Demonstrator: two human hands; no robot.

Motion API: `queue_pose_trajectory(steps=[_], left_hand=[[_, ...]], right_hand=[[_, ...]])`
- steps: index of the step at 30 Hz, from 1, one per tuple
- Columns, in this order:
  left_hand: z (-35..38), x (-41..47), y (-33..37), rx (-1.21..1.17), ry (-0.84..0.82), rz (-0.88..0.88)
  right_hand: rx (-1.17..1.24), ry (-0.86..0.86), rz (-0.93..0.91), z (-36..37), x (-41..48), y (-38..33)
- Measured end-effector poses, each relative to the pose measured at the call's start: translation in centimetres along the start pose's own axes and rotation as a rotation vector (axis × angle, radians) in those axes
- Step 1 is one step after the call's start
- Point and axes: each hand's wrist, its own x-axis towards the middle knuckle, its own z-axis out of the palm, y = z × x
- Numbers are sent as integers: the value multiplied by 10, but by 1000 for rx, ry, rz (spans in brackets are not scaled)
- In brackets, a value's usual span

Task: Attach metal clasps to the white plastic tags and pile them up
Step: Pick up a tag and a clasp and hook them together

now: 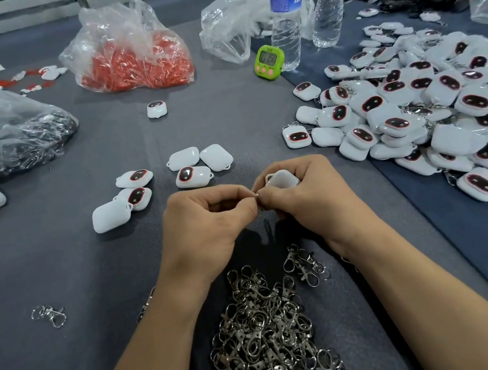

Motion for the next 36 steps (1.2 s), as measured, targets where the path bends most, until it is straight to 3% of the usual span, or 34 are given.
queue_pose_trajectory(steps=[11,23,36], left_hand=[[3,-6,2,190,84,80],[1,0,5,-158,-14,-112],[-1,-2,9,-154,-76,-93]], right_hand=[[-55,31,17,2,0,-1],[79,-45,-13,-4,2,-1],[76,-134,-35,-8,0,-2]])
